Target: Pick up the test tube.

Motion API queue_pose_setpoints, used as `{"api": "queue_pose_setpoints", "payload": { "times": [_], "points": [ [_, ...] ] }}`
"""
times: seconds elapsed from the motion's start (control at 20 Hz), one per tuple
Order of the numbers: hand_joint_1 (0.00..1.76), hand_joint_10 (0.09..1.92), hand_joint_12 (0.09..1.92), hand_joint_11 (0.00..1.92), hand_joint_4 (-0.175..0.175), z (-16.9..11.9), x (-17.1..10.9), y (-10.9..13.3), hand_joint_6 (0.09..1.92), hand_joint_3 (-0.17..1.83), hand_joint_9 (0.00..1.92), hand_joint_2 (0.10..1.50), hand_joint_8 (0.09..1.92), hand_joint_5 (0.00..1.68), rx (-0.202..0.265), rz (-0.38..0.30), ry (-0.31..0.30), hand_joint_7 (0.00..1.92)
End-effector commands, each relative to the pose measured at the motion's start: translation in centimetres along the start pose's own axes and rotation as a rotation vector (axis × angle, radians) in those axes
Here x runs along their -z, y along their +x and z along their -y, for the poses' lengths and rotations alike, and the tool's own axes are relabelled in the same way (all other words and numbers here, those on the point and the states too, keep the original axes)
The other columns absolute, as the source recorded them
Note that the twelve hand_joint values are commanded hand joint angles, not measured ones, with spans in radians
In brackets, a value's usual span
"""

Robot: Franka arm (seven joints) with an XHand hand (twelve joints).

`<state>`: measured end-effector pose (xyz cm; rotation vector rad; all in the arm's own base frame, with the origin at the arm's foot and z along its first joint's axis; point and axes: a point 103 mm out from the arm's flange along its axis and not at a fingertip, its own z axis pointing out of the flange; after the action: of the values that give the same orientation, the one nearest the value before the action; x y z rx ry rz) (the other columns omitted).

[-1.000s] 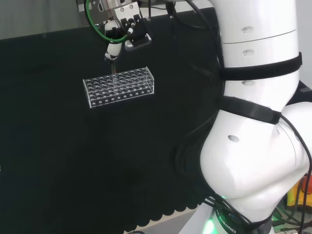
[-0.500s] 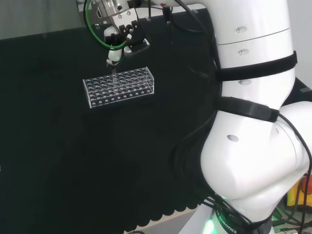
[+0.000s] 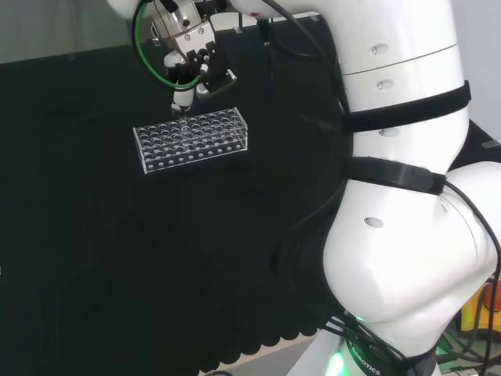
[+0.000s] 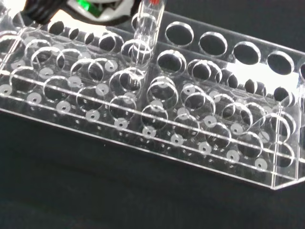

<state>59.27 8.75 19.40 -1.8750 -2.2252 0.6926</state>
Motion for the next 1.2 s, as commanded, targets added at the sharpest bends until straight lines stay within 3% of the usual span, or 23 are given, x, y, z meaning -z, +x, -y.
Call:
{"api": "queue_pose_setpoints", "payload": {
  "times": [0.05, 0.25, 0.5, 0.75, 1.0, 1.1, 1.2],
  "points": [
    [0.91, 0.72, 1.48, 0.31, -0.111, -0.6, -0.2, 0.2, 0.76, 0.62, 0.82, 0.67, 0.82, 0.61, -0.011, -0.011, 0.006, 1.02],
    [0.92, 0.68, 1.46, 0.36, -0.12, -1.1, -0.4, 0.6, 0.77, 0.64, 0.89, 0.66, 0.8, 0.65, -0.011, -0.027, -0.001, 1.09],
    [0.97, 0.62, 1.39, 0.48, -0.144, -1.4, -0.6, 0.9, 0.75, 0.67, 1.12, 0.64, 0.7, 0.76, -0.021, -0.06, -0.006, 1.28],
    [1.01, 0.62, 1.34, 0.61, -0.168, -1.9, -1.0, 1.1, 0.73, 0.7, 1.3, 0.63, 0.63, 0.85, -0.051, -0.104, 0.008, 1.41],
    [1.07, 0.63, 1.3, 0.71, -0.175, -2.6, -1.7, 1.2, 0.68, 0.71, 1.39, 0.62, 0.56, 0.95, -0.132, -0.251, 0.033, 1.49],
    [1.13, 0.63, 1.3, 0.72, -0.13, -2.8, -1.9, 1.4, 0.75, 0.47, 1.4, 0.79, 0.53, 1.07, -0.16, -0.305, 0.017, 1.51],
    [1.17, 0.62, 1.29, 0.75, -0.158, -3.0, -1.9, 1.6, 0.71, 0.33, 1.42, 0.86, 0.52, 1.15, -0.175, -0.353, -0.005, 1.54]
  ]
}}
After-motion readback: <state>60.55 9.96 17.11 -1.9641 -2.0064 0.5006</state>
